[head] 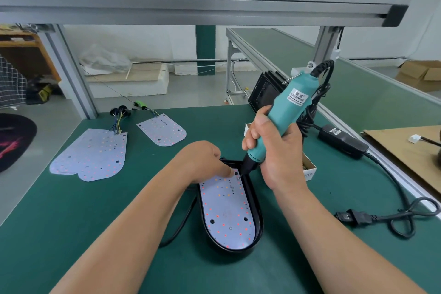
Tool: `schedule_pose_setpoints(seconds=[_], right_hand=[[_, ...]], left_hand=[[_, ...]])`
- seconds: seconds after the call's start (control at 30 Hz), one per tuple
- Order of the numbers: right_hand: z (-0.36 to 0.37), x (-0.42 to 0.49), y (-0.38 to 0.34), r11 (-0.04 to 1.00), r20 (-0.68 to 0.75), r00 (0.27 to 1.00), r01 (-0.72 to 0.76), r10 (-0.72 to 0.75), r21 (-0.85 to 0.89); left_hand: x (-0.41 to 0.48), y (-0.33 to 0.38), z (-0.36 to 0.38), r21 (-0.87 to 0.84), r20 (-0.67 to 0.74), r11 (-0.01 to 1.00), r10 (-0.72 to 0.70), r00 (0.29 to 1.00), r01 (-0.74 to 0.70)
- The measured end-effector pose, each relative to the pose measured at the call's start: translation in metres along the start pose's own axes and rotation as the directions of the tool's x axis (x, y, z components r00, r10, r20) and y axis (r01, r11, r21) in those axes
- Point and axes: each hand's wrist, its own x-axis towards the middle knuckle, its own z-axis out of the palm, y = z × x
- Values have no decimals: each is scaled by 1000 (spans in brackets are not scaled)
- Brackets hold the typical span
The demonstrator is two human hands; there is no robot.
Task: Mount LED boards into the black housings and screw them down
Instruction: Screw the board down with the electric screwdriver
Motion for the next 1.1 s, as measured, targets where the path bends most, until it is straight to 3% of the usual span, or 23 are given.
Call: schedule_pose_setpoints(seconds=[0.23, 0.4, 0.63, 0.8, 0.9, 1.1], right_hand=[[4, 0, -1, 1000, 25, 1000, -4, 4, -4], [9, -1, -1, 995, 120, 992, 43, -32, -90], [10, -1, -3, 999, 229, 973, 28, -17, -46], [7, -3, -2, 995, 94, 994, 62, -54, -79], [4, -2, -2, 1000, -1, 1000, 14, -14, -8], [2, 1, -2, 998, -61, 998, -30, 34, 63]], left_hand=[[0, -2, 1, -31, -2, 1000, 2, 1000, -2], [1, -3, 2, -44, -1, 999, 13, 1000, -13], [1, -3, 2, -17, -8, 999, 28, 1000, -28], [2, -4, 2, -12, -17, 999, 35, 999, -36], [2, -4, 2, 4, -25, 999, 34, 999, -34], [2, -4, 3, 8, -23, 999, 32, 999, -32]])
